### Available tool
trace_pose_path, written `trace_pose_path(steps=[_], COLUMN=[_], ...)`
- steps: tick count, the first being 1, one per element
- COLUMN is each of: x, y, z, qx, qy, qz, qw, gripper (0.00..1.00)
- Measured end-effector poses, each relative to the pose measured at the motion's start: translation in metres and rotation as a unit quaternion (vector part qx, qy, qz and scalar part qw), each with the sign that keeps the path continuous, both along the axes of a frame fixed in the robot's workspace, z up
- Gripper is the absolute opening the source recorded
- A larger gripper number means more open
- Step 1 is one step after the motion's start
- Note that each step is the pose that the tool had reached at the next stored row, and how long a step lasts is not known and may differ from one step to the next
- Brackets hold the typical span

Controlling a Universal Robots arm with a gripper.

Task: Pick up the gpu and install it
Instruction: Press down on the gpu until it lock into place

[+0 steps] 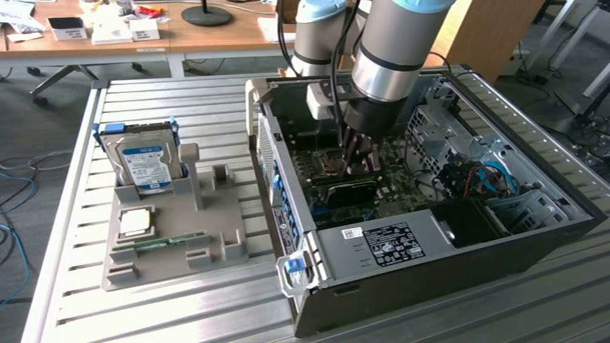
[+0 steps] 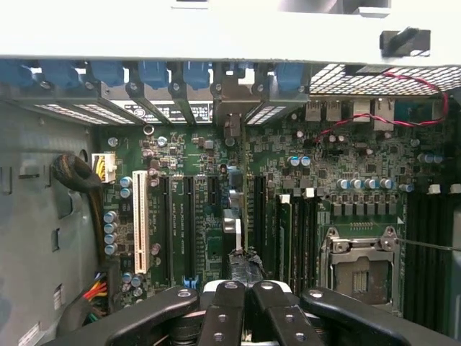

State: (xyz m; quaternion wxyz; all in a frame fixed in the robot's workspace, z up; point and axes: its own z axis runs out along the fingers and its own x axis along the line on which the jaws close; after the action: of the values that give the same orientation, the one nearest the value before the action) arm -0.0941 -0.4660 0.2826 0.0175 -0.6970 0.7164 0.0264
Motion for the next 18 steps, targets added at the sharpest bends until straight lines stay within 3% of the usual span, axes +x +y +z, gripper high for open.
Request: trace_pose_path(steps=[6, 9, 14, 18], x=[0.0, 0.0, 0.0, 0.0], y=[0.0, 0.0, 0.0037, 0.0043], z=[-0.0105, -0.0105, -0.0117, -0.0159], qx=[0.0, -0.0001, 0.0039, 0.0041], qy=[0.0, 0.0, 0.0, 0.0], qz=[0.0, 0.0, 0.0, 0.0], qw=[1.0, 1.0, 1.0, 1.0], gripper=[0.11, 0.11, 0.11, 0.11])
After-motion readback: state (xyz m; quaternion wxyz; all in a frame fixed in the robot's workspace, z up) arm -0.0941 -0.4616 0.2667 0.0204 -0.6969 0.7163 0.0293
